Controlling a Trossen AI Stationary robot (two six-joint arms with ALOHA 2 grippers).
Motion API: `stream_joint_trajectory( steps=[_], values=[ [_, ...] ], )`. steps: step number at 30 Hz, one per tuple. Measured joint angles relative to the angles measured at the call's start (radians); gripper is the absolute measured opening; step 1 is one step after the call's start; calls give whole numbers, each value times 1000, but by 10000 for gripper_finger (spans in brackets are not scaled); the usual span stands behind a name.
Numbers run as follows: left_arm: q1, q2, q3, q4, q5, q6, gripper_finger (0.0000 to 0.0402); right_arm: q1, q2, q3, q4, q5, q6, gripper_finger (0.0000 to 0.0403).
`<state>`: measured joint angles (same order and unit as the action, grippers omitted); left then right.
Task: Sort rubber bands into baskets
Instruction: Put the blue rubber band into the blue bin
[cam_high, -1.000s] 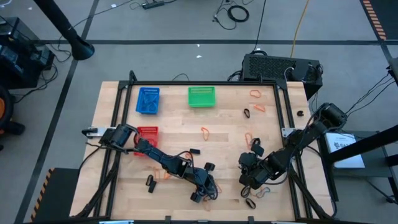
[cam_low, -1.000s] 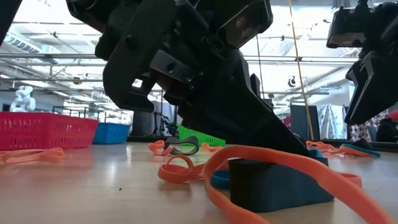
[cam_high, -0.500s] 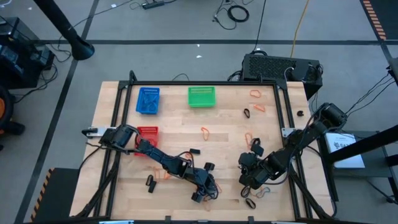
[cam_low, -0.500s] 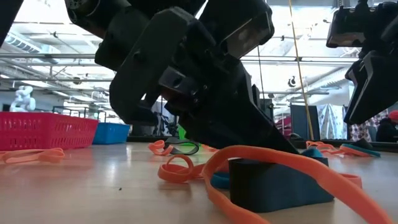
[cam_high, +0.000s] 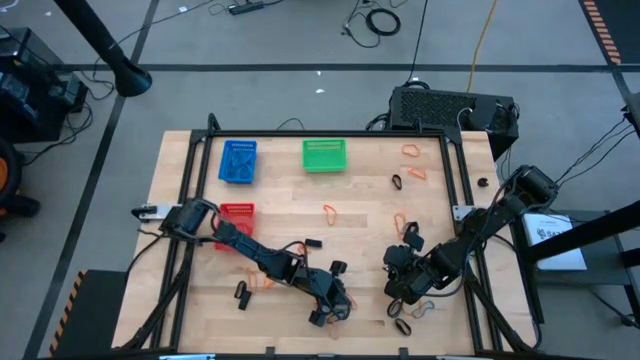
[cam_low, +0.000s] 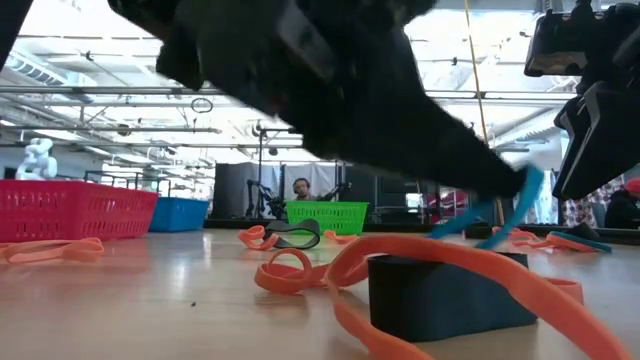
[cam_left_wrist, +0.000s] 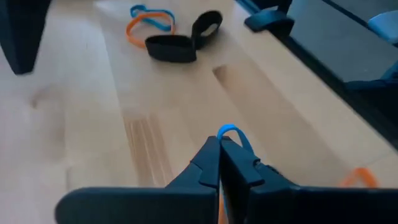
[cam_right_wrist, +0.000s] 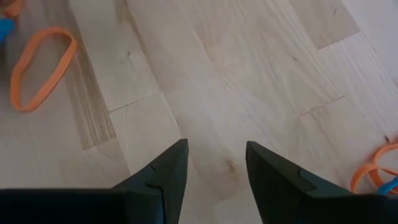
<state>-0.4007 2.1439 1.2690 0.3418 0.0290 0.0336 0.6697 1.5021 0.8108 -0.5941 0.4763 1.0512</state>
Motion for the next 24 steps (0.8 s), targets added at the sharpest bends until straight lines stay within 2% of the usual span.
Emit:
stream_joint_trajectory(
  steps=[3, 7, 14, 18, 24],
  values=[
    [-3, -52, 0, -55, -1, 9, 4, 0, 0, 0, 0, 0, 1, 155],
    [-6, -171, 0, -206, -15, 9, 3, 0, 0, 0, 9, -15, 4, 155],
    [5, -418, 0, -680, -157, -5, 3, 18, 0, 0, 106, -158, -38, 155],
    [27, -527, 0, -986, -296, -79, 2, 27, 0, 0, 183, -208, -106, 155],
    [104, -642, 0, -1427, -529, -199, 2, 20, 0, 1, 225, -422, -116, 155]
  ],
)
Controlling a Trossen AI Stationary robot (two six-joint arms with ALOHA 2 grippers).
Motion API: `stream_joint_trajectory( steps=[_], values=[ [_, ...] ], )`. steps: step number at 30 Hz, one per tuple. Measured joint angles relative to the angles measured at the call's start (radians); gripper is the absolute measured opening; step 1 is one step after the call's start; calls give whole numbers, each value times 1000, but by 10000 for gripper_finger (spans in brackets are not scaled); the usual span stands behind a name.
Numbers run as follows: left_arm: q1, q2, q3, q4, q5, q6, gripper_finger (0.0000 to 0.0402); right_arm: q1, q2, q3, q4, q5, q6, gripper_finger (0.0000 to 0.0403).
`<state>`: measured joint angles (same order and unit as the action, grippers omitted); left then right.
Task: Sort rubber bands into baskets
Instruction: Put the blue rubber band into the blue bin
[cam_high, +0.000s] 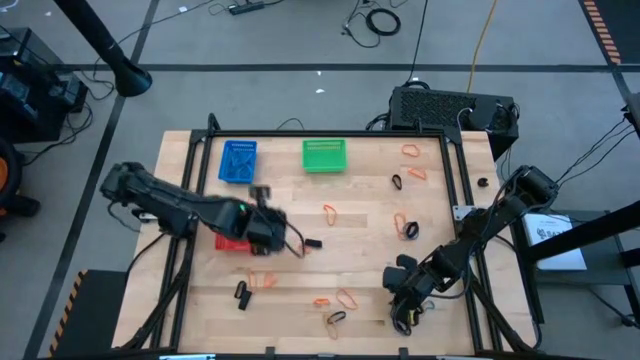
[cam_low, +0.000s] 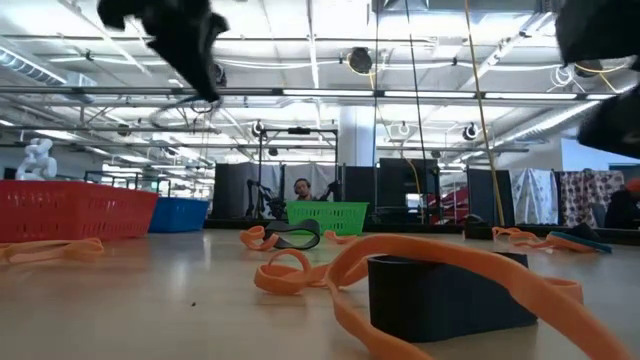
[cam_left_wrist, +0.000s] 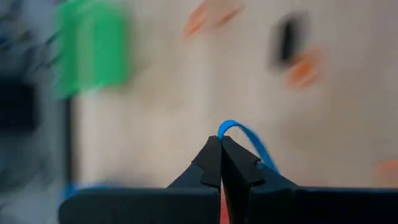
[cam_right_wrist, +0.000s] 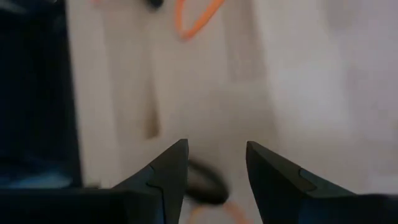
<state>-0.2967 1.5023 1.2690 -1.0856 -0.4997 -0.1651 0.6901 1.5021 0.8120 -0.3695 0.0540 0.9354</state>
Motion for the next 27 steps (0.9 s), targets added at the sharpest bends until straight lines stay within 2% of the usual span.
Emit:
stream_joint_trajectory(
  steps=[3, 6, 11, 16, 18, 22, 27],
  values=[
    [79, -42, -5, -141, -100, -11, 2, -9, 0, 0, -1, -91, 52, 155],
    [206, -95, -43, -207, -164, 19, 2, -13, 0, 0, -1, -169, 140, 155],
    [498, -173, -130, -181, -120, 118, 2, -9, 0, 0, -6, -324, 267, 155],
    [756, -186, -209, -16, -83, 252, 2, -1, 0, 0, -56, -346, 239, 155],
    [840, -186, -241, 93, -71, 295, 2, -12, 0, 0, -127, -284, 181, 155],
    [985, -171, -297, 241, 53, 337, 2, -63, -1, 0, -382, 24, 193, 151],
    [1098, -146, -348, 310, 150, 356, 2, -136, -1, 0, -594, 162, 202, 140]
  ],
)
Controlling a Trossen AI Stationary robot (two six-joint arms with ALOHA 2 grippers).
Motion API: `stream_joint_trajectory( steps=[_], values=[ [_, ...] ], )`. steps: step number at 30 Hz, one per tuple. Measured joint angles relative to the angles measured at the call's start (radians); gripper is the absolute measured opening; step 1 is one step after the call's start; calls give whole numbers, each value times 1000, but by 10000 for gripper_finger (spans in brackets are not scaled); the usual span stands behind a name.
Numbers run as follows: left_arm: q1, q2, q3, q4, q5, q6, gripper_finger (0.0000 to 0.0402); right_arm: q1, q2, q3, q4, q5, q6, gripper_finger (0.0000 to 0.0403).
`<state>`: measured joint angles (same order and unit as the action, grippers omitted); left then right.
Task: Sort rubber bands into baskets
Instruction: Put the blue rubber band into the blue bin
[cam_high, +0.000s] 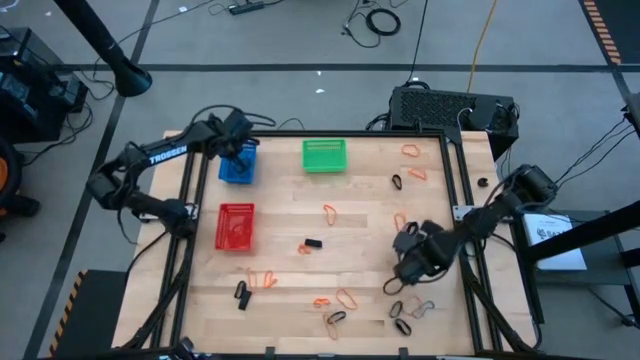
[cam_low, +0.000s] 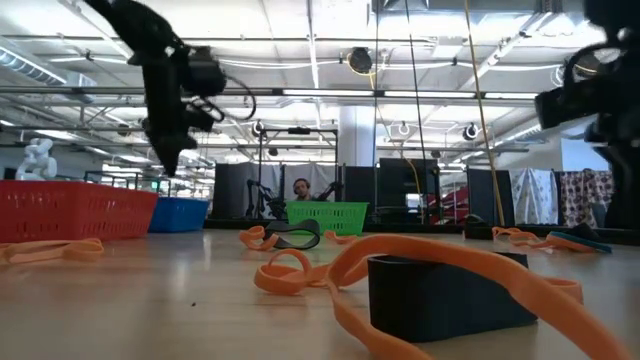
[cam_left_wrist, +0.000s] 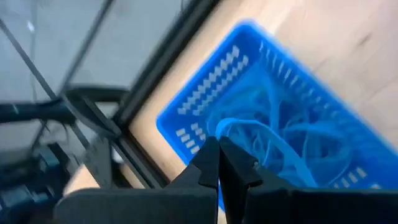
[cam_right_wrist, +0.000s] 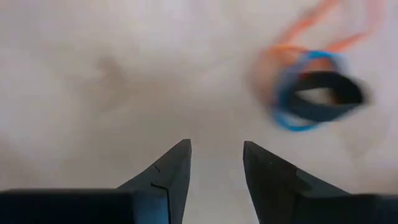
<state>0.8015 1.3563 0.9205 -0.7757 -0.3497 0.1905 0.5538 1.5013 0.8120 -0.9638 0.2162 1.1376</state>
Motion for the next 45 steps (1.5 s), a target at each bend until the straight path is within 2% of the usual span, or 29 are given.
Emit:
stream_joint_trajectory(
  steps=[8, 13, 23, 32, 38, 41, 45],
  values=[
    [36, 54, -12, 14, 68, -1, 2, -89, 0, 0, -16, 94, -1, 127],
    [36, 85, -12, 15, 114, -2, 2, -129, 0, 0, -6, 96, -8, 121],
    [36, 113, -12, 20, 113, -23, 2, -192, 0, -2, -3, 93, -41, 118],
    [34, 113, -12, 16, 113, -28, 2, -221, 0, -134, 125, 70, -54, 118],
    [34, 113, -12, 16, 131, -27, 2, -220, -3, -155, 155, 75, -70, 116],
    [34, 113, -12, 16, 160, -26, 2, -220, -3, -156, 164, 73, -83, 96],
    [34, 113, -12, 16, 166, -27, 24, -220, -4, -156, 172, 70, -94, 26]
  ],
)
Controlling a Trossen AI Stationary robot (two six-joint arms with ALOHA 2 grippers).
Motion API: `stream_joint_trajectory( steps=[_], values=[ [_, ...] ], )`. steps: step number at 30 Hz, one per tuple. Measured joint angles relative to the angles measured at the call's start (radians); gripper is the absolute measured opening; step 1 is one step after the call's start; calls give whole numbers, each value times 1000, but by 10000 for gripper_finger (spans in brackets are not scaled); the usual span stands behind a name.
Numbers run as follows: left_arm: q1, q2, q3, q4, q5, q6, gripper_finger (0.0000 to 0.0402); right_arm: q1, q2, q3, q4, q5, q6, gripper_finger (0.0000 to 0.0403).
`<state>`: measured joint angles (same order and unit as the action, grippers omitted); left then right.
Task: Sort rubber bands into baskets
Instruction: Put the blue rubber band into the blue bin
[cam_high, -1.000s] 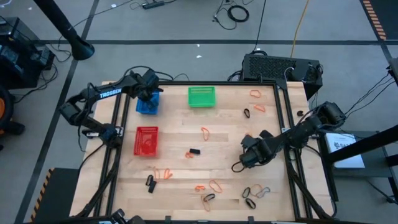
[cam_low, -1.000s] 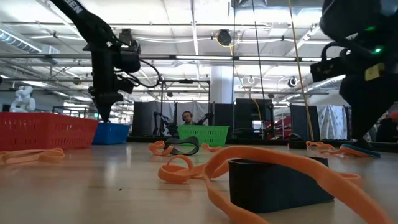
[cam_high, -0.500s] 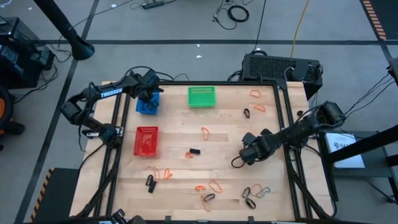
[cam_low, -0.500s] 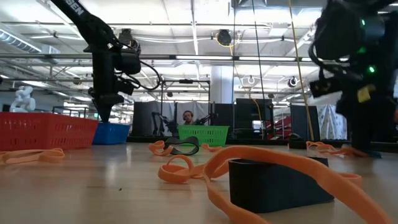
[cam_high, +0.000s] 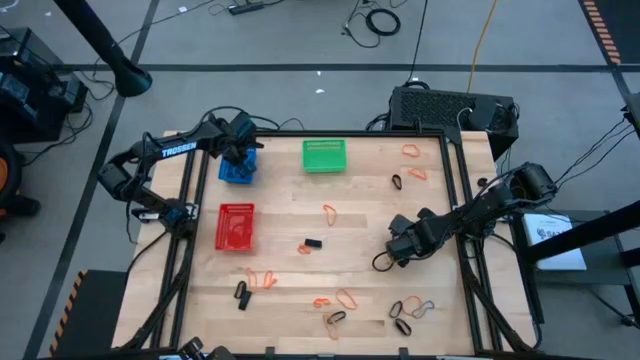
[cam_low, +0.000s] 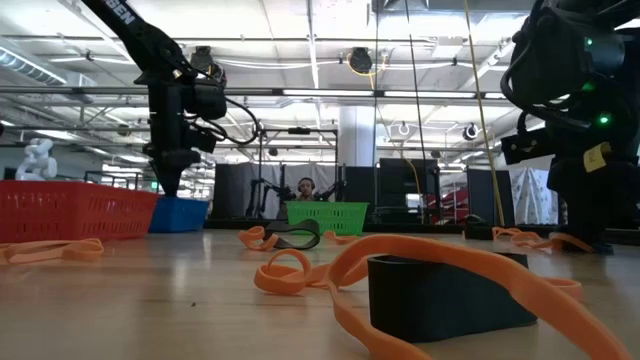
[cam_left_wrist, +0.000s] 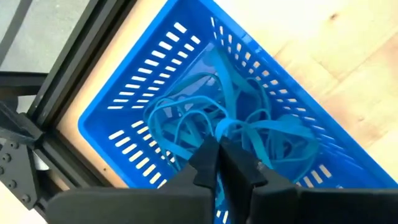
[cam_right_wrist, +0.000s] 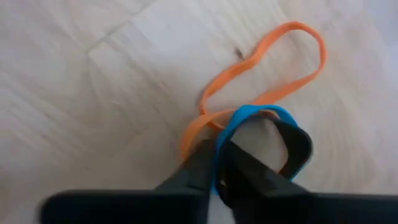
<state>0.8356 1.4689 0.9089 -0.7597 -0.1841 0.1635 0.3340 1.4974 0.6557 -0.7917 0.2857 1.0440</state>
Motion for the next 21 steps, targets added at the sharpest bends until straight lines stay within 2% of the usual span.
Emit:
stream_joint_trajectory(
  steps=[2, 9, 16, 19, 21],
  values=[
    [0, 0, 0, -1, 0, 0, 47, 0, -2, 0, 2, 2, -10, 9],
    [0, -1, 0, -13, -66, 1, 118, -2, 2, 31, -40, 31, -39, 3],
    [0, -3, 43, -48, -79, -1, 129, -1, 1, 101, -143, 30, -69, 2],
    [-8, -17, 68, -46, -29, -30, 130, -1, 0, 126, -164, 31, -71, 2],
    [-19, -34, 71, -34, 52, -51, 130, -1, 0, 138, -169, 31, -83, 2]
  ],
)
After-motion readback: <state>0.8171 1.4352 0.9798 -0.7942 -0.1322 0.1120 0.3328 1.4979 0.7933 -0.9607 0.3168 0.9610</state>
